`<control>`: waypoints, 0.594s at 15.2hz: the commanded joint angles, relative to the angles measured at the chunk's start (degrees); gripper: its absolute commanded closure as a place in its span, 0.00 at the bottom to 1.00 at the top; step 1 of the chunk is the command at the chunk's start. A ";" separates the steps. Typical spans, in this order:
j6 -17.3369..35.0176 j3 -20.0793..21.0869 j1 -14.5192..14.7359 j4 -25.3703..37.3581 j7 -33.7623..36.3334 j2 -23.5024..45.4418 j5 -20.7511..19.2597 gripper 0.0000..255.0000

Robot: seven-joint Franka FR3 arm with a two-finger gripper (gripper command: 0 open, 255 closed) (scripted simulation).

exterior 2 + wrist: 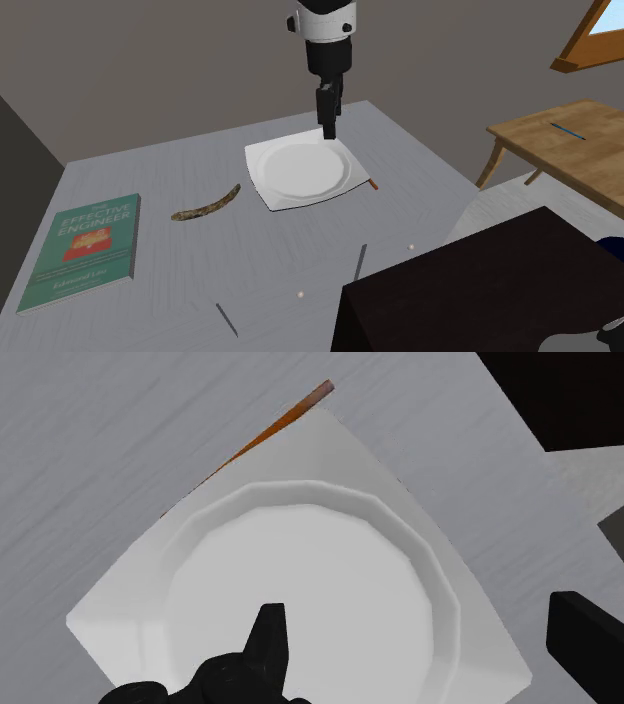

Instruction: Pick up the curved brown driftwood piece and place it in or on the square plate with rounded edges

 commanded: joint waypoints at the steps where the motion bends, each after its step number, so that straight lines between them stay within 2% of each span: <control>1: 2.01 0.95 0.89 2.02 -1.25 3.29 -0.31 0.00; 9: 7.40 4.36 4.57 11.30 -5.79 15.36 -2.74 0.00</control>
